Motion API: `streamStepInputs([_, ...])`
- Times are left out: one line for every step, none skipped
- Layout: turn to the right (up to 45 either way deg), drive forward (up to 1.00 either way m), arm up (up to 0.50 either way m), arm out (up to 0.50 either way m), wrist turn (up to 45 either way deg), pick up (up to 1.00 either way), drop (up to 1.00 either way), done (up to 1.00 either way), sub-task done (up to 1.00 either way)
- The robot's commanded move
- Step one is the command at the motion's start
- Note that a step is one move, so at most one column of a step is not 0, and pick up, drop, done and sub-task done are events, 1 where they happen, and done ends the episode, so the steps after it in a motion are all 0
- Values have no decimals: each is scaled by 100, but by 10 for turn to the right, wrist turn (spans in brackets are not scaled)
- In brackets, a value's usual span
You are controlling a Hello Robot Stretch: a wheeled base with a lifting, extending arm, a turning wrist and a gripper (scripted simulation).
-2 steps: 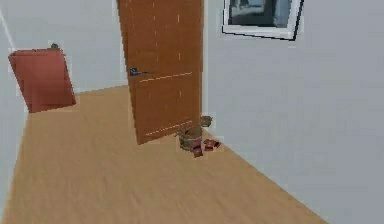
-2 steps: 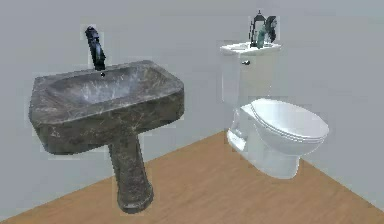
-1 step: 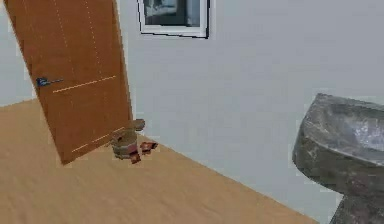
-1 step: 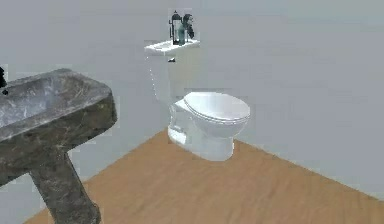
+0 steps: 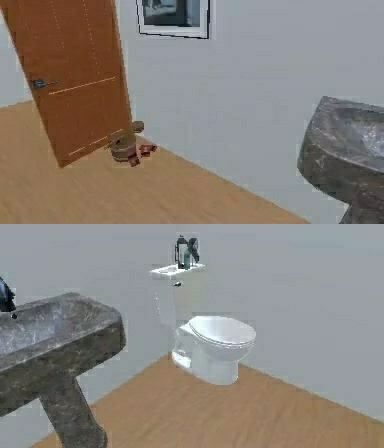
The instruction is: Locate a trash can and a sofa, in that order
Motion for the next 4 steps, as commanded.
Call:
streamStepInputs([-450, 0, 0, 0, 0, 0, 0, 0, 0])
streamStepInputs([-60, 0, 0, 0, 0, 0, 0, 0, 0])
streamStepInputs([0, 100, 0, 0, 0, 0, 0, 0, 0])
streamStepInputs([-30, 0, 0, 0, 0, 0, 0, 0, 0])
